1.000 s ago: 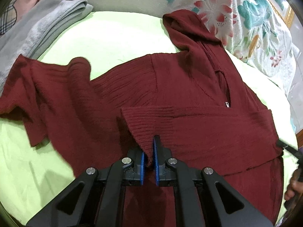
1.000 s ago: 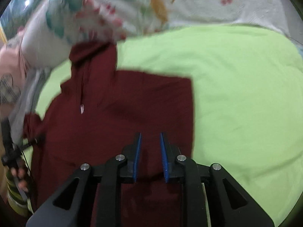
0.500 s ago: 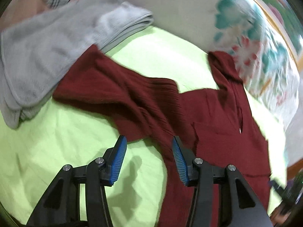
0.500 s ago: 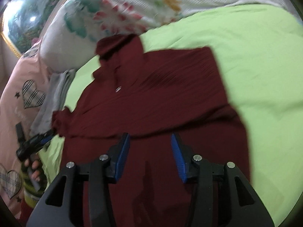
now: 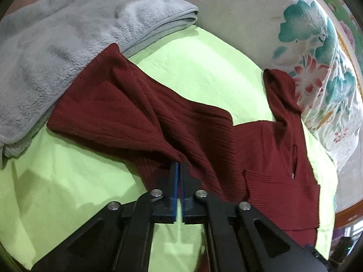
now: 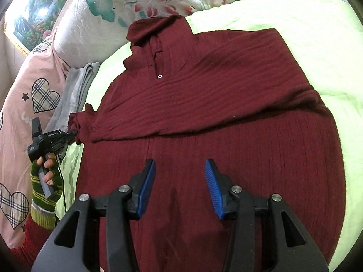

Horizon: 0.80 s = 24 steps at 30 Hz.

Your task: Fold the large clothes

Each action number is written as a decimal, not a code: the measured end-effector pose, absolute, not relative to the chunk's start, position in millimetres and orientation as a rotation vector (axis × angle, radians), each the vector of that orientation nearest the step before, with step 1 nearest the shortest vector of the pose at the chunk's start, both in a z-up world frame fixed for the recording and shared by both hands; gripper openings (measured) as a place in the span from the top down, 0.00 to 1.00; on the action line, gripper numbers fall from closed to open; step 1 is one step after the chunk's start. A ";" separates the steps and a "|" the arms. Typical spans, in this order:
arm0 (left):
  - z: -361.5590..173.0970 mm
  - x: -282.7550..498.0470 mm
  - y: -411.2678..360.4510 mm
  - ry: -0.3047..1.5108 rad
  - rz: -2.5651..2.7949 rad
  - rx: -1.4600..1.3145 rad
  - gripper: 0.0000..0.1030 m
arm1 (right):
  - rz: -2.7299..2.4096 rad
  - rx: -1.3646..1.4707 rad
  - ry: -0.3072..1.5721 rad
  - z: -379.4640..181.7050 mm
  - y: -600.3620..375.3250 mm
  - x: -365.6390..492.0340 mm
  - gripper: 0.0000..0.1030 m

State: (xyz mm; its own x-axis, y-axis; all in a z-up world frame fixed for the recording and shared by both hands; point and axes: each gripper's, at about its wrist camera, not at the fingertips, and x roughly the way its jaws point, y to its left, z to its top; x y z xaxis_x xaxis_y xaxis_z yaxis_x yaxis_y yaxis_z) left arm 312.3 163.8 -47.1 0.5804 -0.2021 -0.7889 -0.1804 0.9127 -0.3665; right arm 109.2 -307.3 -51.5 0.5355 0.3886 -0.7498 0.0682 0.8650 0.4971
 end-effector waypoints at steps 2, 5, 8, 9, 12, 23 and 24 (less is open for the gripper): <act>-39.7 304.7 162.5 0.925 -0.025 -0.431 1.00 | 0.197 0.508 0.988 -48.4 -309.0 107.3 0.55; -19.5 288.5 149.2 0.857 -0.089 -0.438 1.00 | 0.192 0.511 0.967 -44.0 -313.0 103.3 0.55; 6.9 273.3 117.6 0.779 -0.185 -0.408 1.00 | 0.196 0.530 0.951 -41.7 -317.4 100.8 0.55; 14.0 270.5 108.6 0.756 -0.197 -0.394 1.00 | 0.194 0.536 0.951 -41.8 -318.6 99.9 0.55; 24.0 271.3 89.0 0.738 -0.215 -0.360 1.00 | 0.191 0.549 0.954 -42.1 -324.5 96.0 0.55; -35.0 298.2 174.1 0.913 0.026 -0.556 0.61 | 0.147 0.584 0.984 -57.2 -337.2 91.8 0.55; -37.2 303.8 180.7 0.915 0.017 -0.590 0.57 | 0.154 0.580 0.989 -57.7 -333.5 93.4 0.55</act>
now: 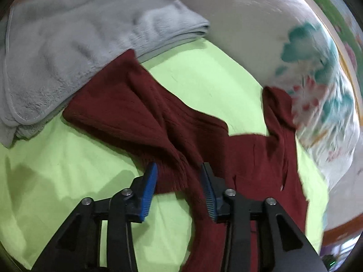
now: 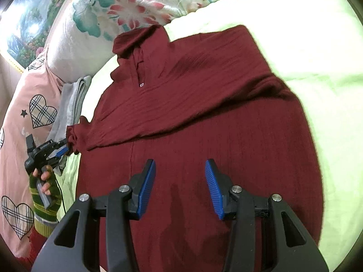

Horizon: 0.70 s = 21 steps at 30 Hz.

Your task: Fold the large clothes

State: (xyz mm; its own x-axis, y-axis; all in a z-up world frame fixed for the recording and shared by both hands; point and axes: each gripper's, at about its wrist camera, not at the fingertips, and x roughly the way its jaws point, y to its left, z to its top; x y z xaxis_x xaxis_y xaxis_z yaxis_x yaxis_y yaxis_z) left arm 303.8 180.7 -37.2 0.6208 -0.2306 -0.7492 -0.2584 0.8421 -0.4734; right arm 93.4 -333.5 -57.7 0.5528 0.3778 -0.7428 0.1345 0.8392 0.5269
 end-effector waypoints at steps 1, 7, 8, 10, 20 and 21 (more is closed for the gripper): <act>-37.1 306.7 183.2 0.916 0.010 -0.598 0.50 | 0.163 0.574 0.992 -57.9 -329.2 94.7 0.55; -58.4 339.1 190.5 1.001 0.058 -0.565 0.69 | 0.204 0.546 0.989 -51.2 -310.7 101.6 0.55; -60.3 340.2 190.6 1.003 0.061 -0.556 0.79 | 0.206 0.542 0.985 -49.8 -309.0 101.9 0.55; -59.3 336.9 192.4 0.981 0.043 -0.576 0.91 | 0.208 0.531 0.980 -46.9 -306.2 102.4 0.55; 4.3 302.1 167.6 0.773 -0.119 -0.637 0.93 | 0.228 0.550 0.967 -45.0 -304.3 98.9 0.55; 12.1 300.5 154.7 0.757 -0.163 -0.646 0.93 | 0.227 0.556 0.962 -44.1 -305.6 97.3 0.55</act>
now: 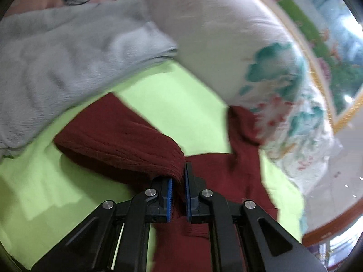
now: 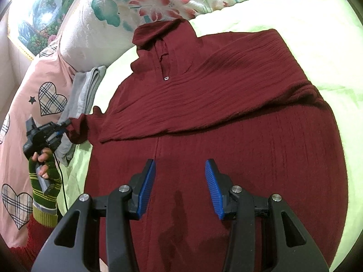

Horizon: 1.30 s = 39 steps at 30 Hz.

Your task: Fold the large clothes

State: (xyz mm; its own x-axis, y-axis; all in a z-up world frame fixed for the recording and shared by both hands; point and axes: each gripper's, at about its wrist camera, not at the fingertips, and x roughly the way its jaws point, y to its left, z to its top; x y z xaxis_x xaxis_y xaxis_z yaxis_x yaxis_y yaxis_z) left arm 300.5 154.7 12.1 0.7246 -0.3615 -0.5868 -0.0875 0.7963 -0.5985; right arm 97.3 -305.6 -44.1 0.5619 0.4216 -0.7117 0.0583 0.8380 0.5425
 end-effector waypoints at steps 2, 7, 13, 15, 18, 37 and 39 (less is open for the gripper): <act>23.3 297.8 130.3 0.738 -0.234 -0.651 0.93 | 0.218 0.562 0.951 -43.2 -309.3 94.9 0.55; 41.2 296.3 33.1 0.721 -0.457 -0.650 0.93 | 0.166 0.601 0.921 -41.0 -328.9 87.9 0.55; 18.5 301.6 -94.7 0.794 -0.629 -0.594 0.93 | 0.090 0.643 0.872 -37.0 -365.1 77.1 0.55; -0.7 302.5 -130.7 0.829 -0.657 -0.561 0.93 | 0.059 0.663 0.864 -38.7 -380.3 74.4 0.55; -28.5 305.9 -169.3 0.887 -0.672 -0.510 0.93 | 0.027 0.688 0.862 -42.9 -396.8 71.4 0.55; -61.9 245.2 -32.4 0.953 -0.388 -0.302 0.44 | 0.105 0.641 0.906 -44.1 -367.9 138.8 0.46; -61.3 242.4 10.3 0.920 -0.243 -0.274 0.44 | 0.120 0.647 0.942 -48.5 -362.5 153.7 0.43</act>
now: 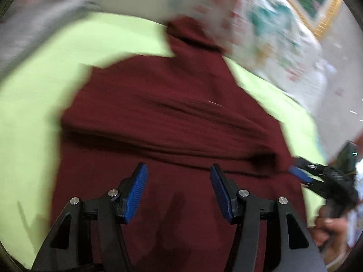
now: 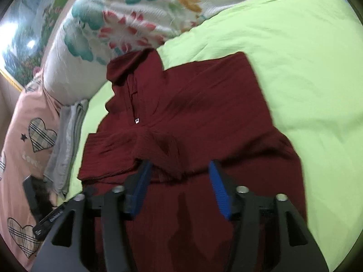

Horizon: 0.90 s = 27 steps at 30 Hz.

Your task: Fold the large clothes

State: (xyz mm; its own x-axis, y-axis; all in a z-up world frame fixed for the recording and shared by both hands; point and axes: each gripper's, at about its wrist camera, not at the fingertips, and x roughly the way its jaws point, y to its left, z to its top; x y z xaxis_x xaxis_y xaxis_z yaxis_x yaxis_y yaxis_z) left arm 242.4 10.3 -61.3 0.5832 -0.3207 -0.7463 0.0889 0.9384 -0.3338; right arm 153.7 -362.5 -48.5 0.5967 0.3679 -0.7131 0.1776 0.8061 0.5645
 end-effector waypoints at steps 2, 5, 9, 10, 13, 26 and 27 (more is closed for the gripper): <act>-62.2 239.1 43.6 0.903 -0.151 -0.254 0.44 | 0.142 0.667 0.951 -48.2 -358.5 158.3 0.43; -73.2 243.8 77.1 0.921 -0.046 -0.215 0.44 | 0.115 0.383 0.919 -29.0 -325.7 155.0 0.36; -86.3 259.6 87.0 0.966 -0.011 -0.200 0.45 | 0.087 0.164 0.957 -38.2 -301.7 168.5 0.32; -86.6 264.1 84.4 0.963 -0.013 -0.202 0.45 | 0.080 0.127 0.965 -42.8 -298.7 174.8 0.32; -87.5 275.4 75.6 0.954 -0.031 -0.187 0.45 | 0.052 0.054 0.992 -56.6 -297.5 195.0 0.58; -87.7 279.5 62.8 0.938 -0.006 -0.143 0.74 | -0.196 -0.093 1.012 -53.5 -349.1 170.6 0.62; -88.1 277.1 66.5 0.937 -0.010 -0.159 0.74 | -0.205 -0.085 1.013 -53.9 -351.2 163.9 0.60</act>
